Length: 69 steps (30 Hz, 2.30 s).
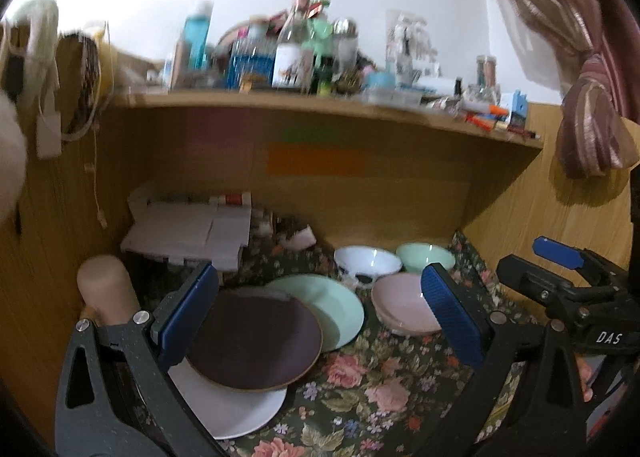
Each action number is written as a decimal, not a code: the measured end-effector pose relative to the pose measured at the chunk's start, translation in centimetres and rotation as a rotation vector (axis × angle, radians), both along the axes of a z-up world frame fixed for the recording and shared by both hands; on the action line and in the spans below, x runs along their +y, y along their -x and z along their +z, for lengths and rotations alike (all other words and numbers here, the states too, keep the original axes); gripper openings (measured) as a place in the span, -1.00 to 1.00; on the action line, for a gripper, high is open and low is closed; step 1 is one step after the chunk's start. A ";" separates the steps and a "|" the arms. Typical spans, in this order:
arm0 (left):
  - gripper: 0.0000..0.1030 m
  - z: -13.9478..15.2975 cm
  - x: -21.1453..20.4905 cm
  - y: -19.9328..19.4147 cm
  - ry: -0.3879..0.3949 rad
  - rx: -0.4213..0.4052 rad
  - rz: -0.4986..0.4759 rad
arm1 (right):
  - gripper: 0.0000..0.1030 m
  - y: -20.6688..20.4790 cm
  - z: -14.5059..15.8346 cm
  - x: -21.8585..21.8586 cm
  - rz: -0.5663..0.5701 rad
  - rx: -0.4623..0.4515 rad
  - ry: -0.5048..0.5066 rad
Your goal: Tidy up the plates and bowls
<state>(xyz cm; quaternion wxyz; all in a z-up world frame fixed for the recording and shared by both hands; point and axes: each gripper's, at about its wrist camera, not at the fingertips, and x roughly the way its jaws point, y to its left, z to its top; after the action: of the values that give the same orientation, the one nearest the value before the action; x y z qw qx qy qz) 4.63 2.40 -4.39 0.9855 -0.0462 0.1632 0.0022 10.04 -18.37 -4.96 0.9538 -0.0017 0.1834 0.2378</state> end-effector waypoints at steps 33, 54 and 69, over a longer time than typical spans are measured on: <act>0.19 -13.9 13.0 -8.5 0.115 0.472 0.155 | 0.38 -14.1 -11.7 12.1 0.254 0.375 0.193; -0.38 -16.5 14.3 -10.4 0.240 0.579 0.151 | -0.30 -18.9 -14.6 15.1 0.323 0.506 0.209; -0.39 -16.0 13.8 -10.7 0.224 0.540 0.130 | -0.38 -19.6 -15.4 14.9 0.334 0.549 0.152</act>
<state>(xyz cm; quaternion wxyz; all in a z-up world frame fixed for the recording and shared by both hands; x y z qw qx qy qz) 15.37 16.22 -20.40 0.8931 -0.1625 0.4153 0.0597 29.67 -3.47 -20.37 0.8138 -0.0389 0.4481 0.3681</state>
